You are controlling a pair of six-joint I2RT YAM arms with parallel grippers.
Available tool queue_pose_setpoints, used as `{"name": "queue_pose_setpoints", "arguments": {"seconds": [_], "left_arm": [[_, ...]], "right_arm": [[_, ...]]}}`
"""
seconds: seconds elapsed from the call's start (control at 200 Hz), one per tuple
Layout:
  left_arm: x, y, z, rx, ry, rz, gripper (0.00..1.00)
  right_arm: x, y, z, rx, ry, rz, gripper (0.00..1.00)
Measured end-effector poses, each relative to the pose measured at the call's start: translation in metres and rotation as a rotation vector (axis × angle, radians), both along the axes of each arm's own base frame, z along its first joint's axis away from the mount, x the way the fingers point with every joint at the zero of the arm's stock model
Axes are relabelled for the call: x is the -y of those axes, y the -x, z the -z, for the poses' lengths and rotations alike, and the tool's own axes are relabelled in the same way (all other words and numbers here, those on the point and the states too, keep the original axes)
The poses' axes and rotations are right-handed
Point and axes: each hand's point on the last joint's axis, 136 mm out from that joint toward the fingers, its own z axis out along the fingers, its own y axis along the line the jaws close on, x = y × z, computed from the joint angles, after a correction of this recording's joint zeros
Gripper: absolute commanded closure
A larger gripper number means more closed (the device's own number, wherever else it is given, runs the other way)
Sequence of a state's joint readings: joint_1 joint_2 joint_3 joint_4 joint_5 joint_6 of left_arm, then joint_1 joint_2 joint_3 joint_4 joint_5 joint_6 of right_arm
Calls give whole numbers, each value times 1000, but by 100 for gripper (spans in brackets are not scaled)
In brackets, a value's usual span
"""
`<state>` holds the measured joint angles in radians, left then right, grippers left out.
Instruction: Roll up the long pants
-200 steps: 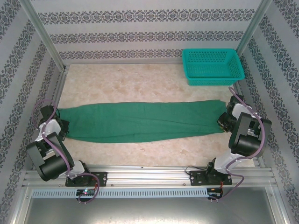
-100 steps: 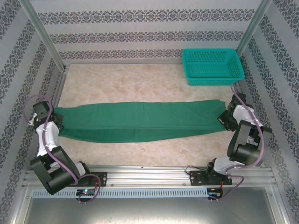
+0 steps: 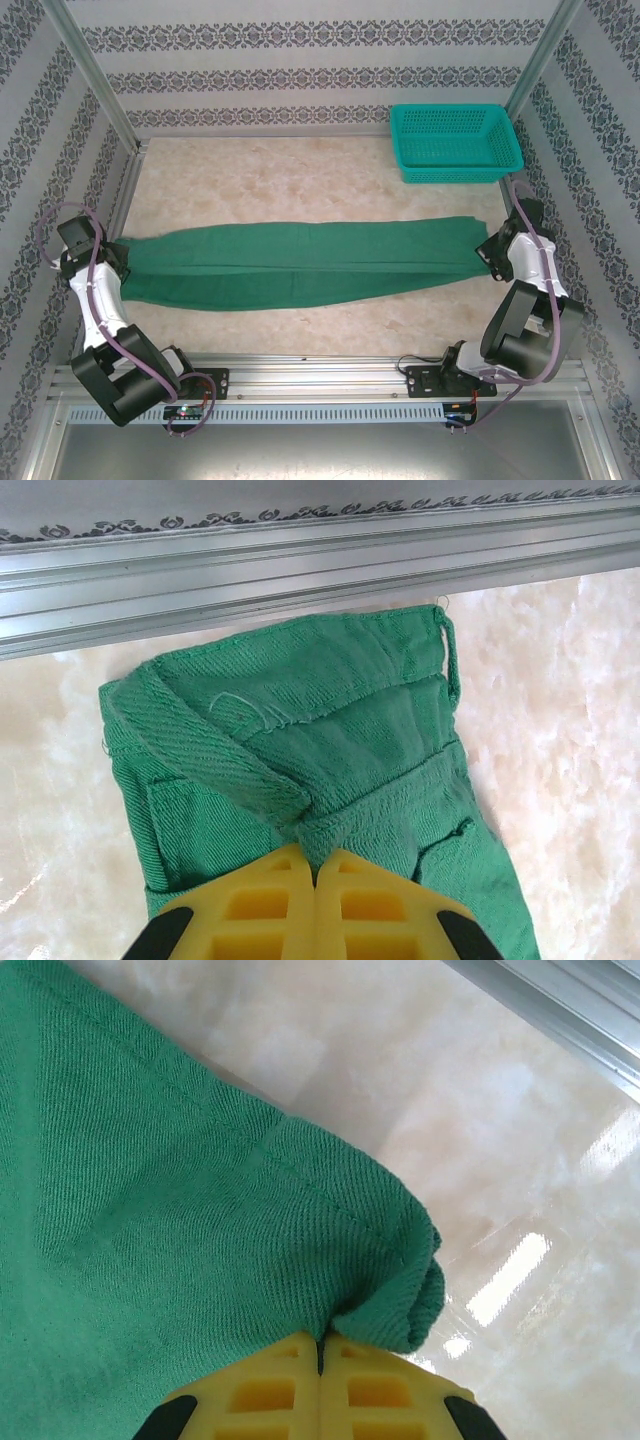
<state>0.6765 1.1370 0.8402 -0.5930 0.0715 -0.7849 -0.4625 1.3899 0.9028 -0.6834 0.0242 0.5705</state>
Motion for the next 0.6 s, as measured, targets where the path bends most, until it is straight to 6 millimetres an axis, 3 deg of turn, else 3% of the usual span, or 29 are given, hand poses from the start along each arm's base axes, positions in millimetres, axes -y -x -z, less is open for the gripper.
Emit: {"name": "queue_pose_setpoints", "arguments": {"seconds": [0.23,0.465,0.6], "left_arm": [[6,12,-12,3,-11,19,100],[8,26,-48,30,-88,37,100],[9,40,-51,21,-104,15,100]], "right_arm": [[-5,8,20,-31,-37,8,100],[-15,19,45,-52,-72,5,100],[-18,23,50,-60,-78,6,100]]}}
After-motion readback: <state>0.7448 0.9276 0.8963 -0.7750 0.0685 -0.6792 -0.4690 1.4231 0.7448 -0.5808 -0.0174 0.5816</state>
